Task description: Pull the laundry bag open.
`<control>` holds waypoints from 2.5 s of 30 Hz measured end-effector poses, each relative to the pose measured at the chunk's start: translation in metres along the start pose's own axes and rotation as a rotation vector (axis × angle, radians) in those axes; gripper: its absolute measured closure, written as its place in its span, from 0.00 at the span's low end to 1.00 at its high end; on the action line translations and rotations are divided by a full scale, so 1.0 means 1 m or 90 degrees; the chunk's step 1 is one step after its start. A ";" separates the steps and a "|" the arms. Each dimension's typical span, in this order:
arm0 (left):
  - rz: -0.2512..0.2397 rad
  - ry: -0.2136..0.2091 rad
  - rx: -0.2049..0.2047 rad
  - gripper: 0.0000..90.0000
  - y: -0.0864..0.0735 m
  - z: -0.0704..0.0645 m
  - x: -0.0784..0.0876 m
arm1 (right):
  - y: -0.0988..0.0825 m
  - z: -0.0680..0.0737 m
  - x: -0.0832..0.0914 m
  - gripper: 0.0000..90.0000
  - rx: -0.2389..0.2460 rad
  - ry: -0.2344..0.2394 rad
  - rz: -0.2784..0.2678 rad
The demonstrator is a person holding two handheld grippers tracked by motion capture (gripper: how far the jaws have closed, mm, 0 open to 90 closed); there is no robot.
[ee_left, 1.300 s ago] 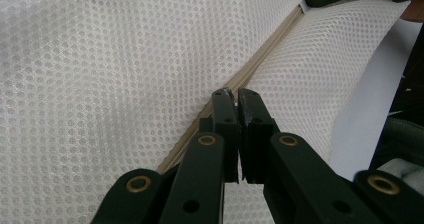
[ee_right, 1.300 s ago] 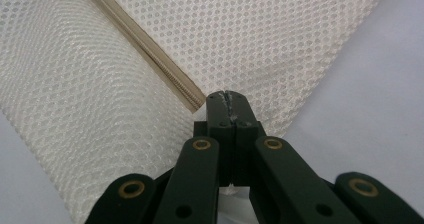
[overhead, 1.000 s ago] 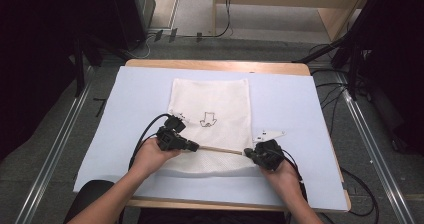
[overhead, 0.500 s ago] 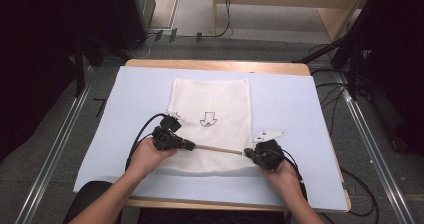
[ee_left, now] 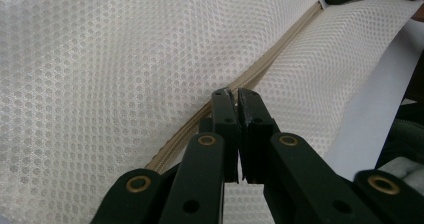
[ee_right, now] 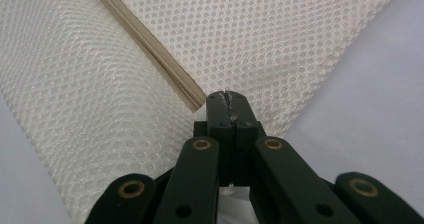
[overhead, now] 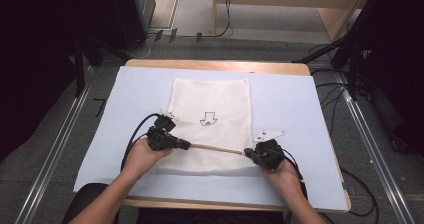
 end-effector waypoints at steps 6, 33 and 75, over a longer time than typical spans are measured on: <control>0.005 0.005 0.003 0.99 -0.002 0.002 0.002 | 0.000 0.000 0.000 1.00 0.002 0.000 0.000; 0.016 0.032 -0.001 0.99 -0.009 0.013 0.011 | 0.000 0.000 0.000 1.00 0.000 -0.002 0.001; -0.010 0.044 0.043 0.99 -0.020 0.031 0.031 | 0.000 0.000 0.000 1.00 0.013 -0.004 0.001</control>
Point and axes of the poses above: each handheld gripper's, and its own axes: x roughly backward along the jaws, y roughly out of its top, z roughly to its left, the point moved 5 cm from there along -x, roughly forward along the jaws, and after that the axes turned 2 degrees about x, right-handed, at the moved point
